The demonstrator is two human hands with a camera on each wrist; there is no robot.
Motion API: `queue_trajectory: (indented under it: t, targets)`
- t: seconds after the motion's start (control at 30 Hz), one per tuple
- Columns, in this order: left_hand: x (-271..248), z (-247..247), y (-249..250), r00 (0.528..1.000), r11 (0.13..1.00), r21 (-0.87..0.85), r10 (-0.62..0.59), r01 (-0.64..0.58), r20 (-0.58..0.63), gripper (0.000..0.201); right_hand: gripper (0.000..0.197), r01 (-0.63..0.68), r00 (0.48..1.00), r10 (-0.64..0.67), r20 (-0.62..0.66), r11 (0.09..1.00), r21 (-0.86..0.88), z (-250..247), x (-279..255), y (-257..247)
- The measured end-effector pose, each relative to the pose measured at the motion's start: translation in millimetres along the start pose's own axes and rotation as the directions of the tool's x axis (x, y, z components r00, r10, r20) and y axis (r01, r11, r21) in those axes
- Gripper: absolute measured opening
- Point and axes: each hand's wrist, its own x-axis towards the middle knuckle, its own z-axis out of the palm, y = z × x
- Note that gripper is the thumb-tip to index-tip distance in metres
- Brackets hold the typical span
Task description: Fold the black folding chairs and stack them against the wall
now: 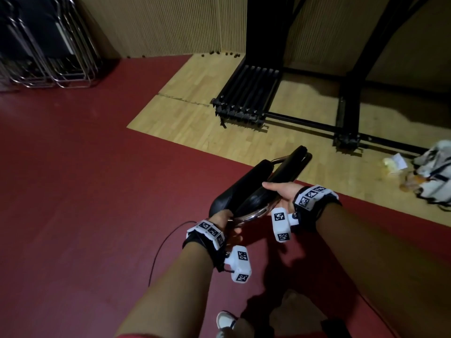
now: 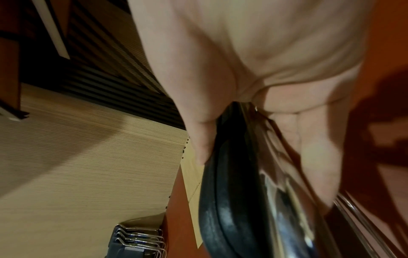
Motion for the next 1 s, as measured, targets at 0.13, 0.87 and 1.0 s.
queue_trajectory:
  t: [0.13, 0.87, 1.0]
  targets:
    - [4, -16, 22, 0.998, 1.0, 0.006, 0.023, -0.023, -0.061, 0.036, 0.03, 0.007, 1.0, -0.006, -0.026, 1.0, 0.016, -4, 10, -18]
    - [51, -4, 189, 0.743, 0.842, 0.384, 0.523, -0.378, -0.417, 0.032, 0.094, 0.248, 0.968, -0.085, 0.238, 0.495, -0.833, -22, 99, -169]
    - [61, -2, 191, 0.723, 0.815, 0.468, 0.546, -0.342, -0.422, 0.044, 0.083, 0.301, 0.953, -0.088, 0.288, 0.3, -0.905, -14, 90, -186]
